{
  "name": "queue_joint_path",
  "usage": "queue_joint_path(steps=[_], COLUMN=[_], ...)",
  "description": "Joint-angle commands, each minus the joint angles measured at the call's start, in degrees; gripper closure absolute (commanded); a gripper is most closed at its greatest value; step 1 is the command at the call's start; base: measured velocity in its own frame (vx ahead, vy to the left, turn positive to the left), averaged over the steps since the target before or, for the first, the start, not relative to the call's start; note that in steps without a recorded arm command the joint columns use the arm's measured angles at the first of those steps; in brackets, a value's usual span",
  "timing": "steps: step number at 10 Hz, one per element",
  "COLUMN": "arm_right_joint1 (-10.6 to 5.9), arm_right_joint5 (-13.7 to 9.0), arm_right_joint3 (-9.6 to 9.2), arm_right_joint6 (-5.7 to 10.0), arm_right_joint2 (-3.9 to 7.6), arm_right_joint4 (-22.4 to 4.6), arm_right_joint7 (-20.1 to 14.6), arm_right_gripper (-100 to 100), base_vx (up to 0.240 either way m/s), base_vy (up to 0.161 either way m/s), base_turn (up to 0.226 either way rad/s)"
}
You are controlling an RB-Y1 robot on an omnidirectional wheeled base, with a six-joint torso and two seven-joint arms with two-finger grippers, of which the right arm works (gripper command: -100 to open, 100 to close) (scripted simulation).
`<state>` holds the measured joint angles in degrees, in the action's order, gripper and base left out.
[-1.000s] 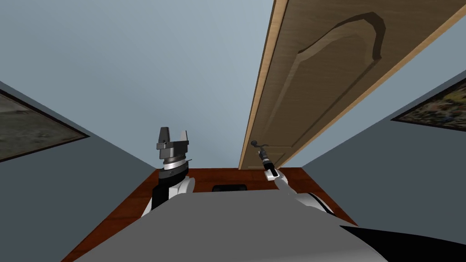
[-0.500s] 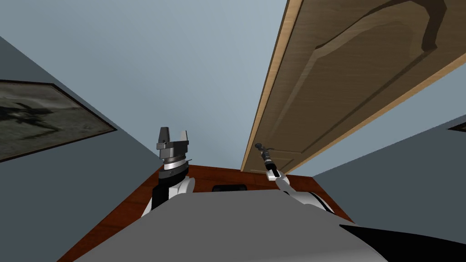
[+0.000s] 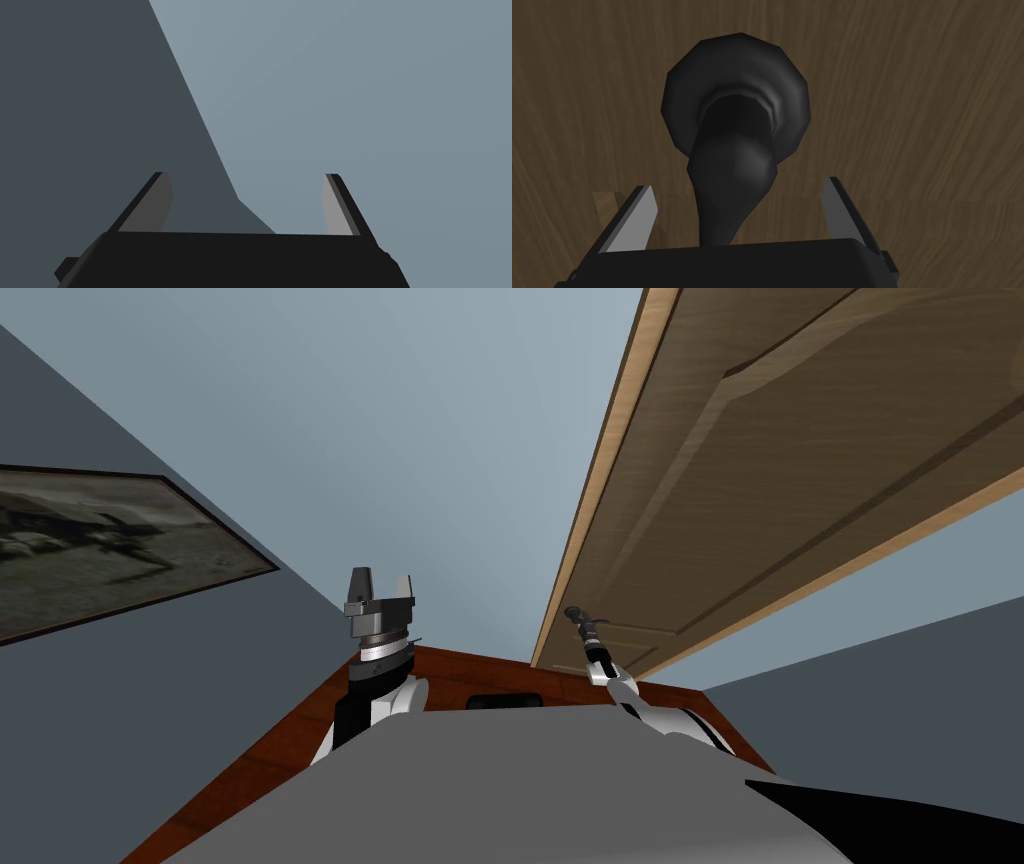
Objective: Pull the door open
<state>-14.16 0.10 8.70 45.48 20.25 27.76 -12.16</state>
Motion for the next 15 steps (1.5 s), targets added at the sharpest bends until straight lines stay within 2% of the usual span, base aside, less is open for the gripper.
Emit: queue_joint_path(steps=[1,6,15], arm_right_joint1=[-0.11,-0.11,2.47], arm_right_joint5=[0.0,0.0,3.1], arm_right_joint3=[-0.02,-0.02,-4.73], arm_right_joint6=[0.24,0.24,4.08], arm_right_joint2=[0.0,0.0,3.83], arm_right_joint4=[-0.2,-0.2,0.1], arm_right_joint7=[0.0,0.0,-7.2], arm_right_gripper=[100,100,100], base_vx=[0.0,0.0,-0.193], base_vy=[0.0,0.0,-0.06], base_turn=[0.0,0.0,0.112])
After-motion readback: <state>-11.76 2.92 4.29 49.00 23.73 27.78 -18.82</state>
